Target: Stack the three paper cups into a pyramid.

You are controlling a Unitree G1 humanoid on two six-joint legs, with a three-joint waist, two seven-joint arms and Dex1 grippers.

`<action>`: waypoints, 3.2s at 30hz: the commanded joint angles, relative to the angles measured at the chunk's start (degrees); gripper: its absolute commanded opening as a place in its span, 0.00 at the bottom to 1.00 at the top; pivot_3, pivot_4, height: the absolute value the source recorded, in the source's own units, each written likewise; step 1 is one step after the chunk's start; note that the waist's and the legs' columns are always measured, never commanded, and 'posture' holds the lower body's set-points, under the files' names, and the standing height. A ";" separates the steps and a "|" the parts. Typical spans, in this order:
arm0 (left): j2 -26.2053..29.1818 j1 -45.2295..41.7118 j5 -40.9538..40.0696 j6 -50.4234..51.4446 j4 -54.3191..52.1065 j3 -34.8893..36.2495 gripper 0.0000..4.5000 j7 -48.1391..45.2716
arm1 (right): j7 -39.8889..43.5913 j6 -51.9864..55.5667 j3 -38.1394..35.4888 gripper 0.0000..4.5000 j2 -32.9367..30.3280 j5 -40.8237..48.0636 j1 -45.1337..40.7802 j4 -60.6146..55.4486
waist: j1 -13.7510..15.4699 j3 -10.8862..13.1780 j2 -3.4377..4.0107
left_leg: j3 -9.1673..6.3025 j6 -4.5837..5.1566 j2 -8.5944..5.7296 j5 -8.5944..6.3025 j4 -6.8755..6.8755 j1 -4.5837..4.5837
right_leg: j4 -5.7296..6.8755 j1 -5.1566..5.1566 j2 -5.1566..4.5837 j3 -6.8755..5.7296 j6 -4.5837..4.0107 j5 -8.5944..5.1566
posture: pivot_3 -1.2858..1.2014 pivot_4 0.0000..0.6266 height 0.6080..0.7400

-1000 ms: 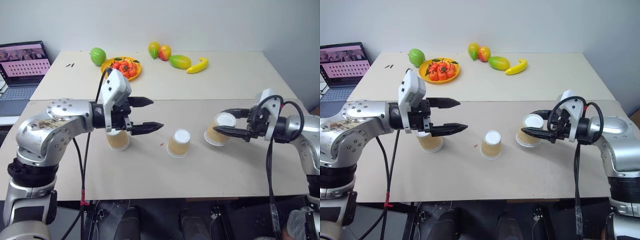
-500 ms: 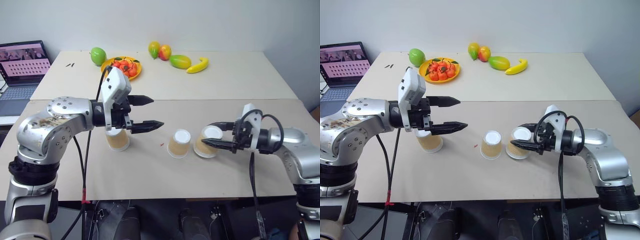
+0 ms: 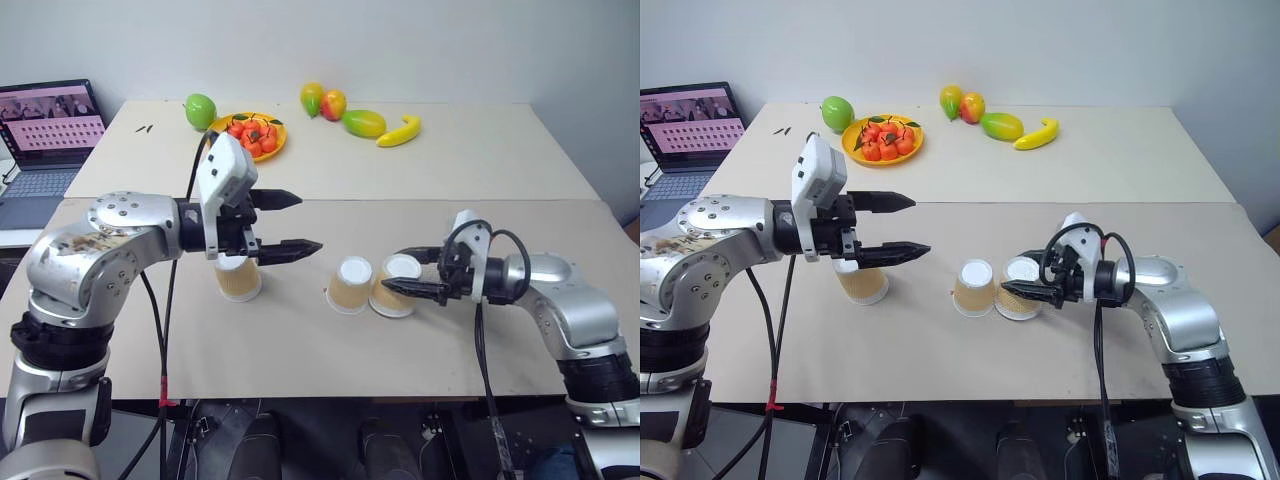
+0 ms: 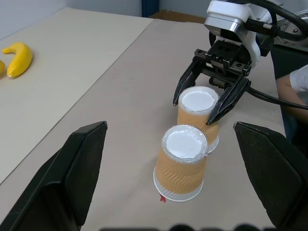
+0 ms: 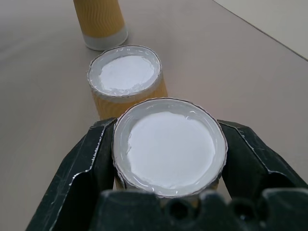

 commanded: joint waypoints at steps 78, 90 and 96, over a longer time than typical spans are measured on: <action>-27.34 33.61 28.82 -51.99 13.59 5.77 0.81 24.28 | 14.70 10.93 -11.72 1.00 -22.29 12.95 -19.04 -0.67 | 1.39 0.00 -0.09 | 0.11 0.00 0.03 -0.03 -0.04 0.03 | -0.14 -0.02 -0.02 0.05 -0.14 0.00 | 0.52 0.24 0.94; -25.63 26.70 25.96 -44.58 8.44 5.63 0.65 24.24 | 11.62 12.77 -12.88 1.00 -21.48 14.52 -17.40 -3.72 | 1.55 0.00 -0.10 | 0.09 -0.02 0.02 -0.02 -0.02 0.03 | -0.11 -0.01 -0.01 0.03 -0.12 0.00 | 0.52 0.24 0.94; -21.29 10.85 17.78 -30.80 7.84 1.61 0.65 14.70 | 10.45 13.99 -15.29 1.00 -21.70 16.45 -13.64 -6.28 | 1.71 0.00 -0.10 | 0.06 -0.03 -0.01 -0.02 0.02 -0.08 | -0.18 0.00 -0.03 0.00 -0.06 0.01 | 0.52 0.24 0.94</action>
